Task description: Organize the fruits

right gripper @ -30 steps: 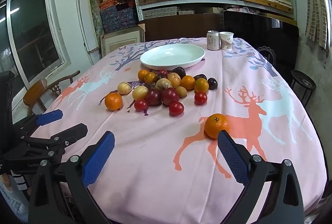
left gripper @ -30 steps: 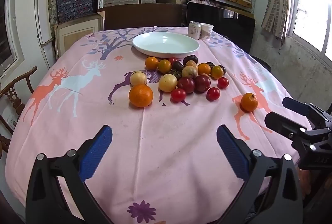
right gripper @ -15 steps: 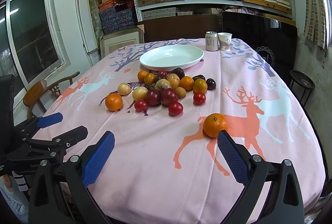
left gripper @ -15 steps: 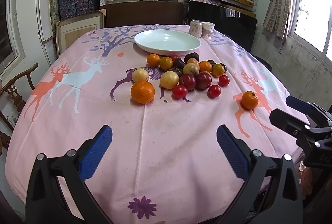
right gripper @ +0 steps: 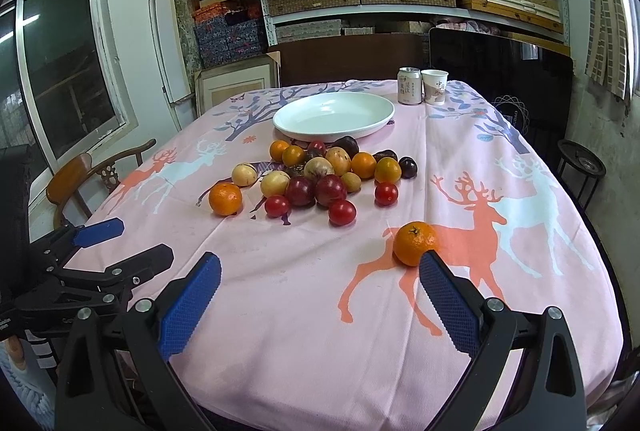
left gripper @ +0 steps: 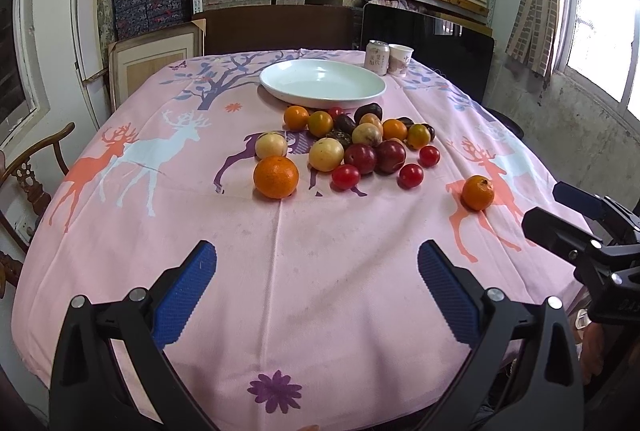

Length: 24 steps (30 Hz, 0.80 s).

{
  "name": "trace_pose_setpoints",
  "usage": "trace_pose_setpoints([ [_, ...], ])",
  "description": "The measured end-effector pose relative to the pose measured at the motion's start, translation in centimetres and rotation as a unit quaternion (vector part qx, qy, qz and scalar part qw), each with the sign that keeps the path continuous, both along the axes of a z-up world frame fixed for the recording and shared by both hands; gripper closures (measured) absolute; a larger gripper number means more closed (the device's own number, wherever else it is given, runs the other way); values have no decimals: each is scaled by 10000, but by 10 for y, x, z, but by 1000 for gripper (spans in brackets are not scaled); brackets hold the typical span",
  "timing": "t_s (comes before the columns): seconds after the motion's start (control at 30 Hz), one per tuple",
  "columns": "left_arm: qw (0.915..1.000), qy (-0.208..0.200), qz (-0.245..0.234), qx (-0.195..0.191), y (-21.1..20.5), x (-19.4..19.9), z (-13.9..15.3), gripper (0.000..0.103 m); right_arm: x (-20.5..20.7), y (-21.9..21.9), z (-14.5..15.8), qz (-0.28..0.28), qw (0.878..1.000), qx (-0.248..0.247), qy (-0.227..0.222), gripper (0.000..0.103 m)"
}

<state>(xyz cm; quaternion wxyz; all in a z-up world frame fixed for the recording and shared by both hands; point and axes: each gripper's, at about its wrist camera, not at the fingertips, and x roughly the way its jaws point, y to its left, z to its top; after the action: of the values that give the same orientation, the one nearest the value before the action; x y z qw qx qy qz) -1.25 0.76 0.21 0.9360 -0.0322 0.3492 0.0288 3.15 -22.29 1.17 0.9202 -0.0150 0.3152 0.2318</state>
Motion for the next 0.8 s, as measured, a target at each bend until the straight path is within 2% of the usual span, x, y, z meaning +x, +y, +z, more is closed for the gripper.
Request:
trace_pose_setpoints([
  [0.8, 10000, 25, 13, -35, -1, -7, 0, 4, -3, 0, 3, 3, 10000, 1, 5, 3],
])
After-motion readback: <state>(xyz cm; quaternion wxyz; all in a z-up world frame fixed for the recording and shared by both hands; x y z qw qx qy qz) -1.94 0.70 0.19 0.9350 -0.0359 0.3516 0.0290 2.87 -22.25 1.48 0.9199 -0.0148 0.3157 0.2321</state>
